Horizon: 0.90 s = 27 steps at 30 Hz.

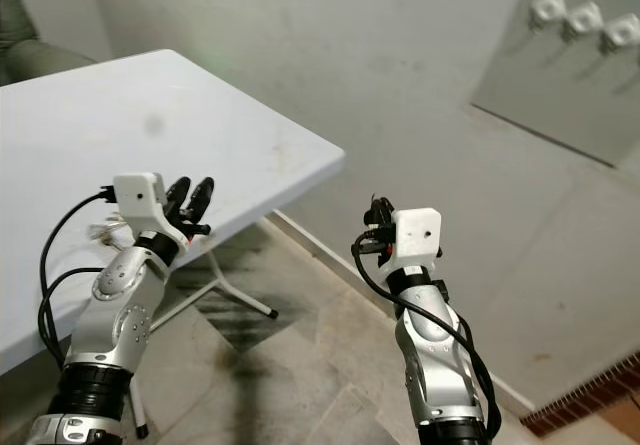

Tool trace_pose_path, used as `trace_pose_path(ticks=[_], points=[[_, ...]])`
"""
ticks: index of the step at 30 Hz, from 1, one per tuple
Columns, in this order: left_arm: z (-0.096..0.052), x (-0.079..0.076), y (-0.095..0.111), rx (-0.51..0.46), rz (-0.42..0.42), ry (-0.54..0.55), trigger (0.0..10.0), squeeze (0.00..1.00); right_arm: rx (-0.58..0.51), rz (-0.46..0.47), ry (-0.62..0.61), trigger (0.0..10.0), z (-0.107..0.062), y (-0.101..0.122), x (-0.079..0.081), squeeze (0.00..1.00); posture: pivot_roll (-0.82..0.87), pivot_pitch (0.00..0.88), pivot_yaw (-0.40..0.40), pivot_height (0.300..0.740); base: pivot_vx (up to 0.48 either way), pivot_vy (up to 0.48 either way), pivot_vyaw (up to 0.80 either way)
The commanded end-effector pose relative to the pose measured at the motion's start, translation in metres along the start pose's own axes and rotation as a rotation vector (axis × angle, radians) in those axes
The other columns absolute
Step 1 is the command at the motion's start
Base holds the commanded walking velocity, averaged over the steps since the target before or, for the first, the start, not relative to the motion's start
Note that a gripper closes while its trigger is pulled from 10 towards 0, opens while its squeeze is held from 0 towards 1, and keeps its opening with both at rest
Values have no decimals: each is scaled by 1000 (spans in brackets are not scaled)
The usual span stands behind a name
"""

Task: Hang keys on a hook

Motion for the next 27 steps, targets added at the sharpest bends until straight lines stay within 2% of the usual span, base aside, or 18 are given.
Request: trace_pose_path(ticks=[1, 27], points=[[1, 3, 2, 0, 26, 8, 10000, 0, -16, 4, 0, 10000, 1, 5, 2, 0, 133, 0, -57, 740, 0, 0, -719], [4, -7, -3, 14, 32, -17, 10000, 0, -14, 0, -5, 10000, -1, 7, 0, 0, 115, 0, -59, 740, 0, 0, -718]])
Point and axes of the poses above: a point about 5 cm out from each wrist's last joint towards the gripper, its own z axis pointing out of the wrist towards the gripper, its own y axis along the axis of the wrist's last joint, x = y × z, the point moved 3 cm from there along z, pointing out of the wrist towards the gripper, and after that the axes turned 5 degrees about -z, right-handed, at the moved point
